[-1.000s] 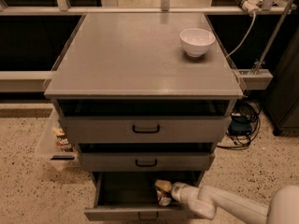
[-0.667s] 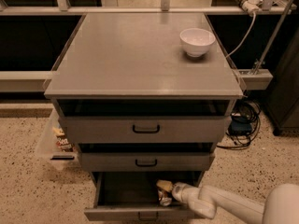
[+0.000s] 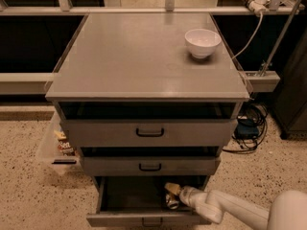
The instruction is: Place orange can into bottom drawer
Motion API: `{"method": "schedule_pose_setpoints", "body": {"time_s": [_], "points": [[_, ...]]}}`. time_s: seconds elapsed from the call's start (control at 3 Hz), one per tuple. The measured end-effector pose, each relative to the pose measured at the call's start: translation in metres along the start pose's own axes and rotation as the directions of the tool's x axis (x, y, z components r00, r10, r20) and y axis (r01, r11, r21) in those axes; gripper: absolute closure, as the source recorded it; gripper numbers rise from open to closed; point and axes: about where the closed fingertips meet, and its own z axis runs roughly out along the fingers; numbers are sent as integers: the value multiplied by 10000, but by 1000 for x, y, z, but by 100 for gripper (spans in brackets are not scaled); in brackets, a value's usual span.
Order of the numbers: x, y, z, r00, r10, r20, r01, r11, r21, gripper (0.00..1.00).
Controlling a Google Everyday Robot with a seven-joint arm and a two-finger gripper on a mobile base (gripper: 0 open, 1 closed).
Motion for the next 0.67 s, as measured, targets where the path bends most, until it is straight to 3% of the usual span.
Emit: {"method": "schedule_pose_setpoints", "body": {"time_s": [0.67], "points": [[0,0,0,10000,0,5,0,10000,0,59]]}}
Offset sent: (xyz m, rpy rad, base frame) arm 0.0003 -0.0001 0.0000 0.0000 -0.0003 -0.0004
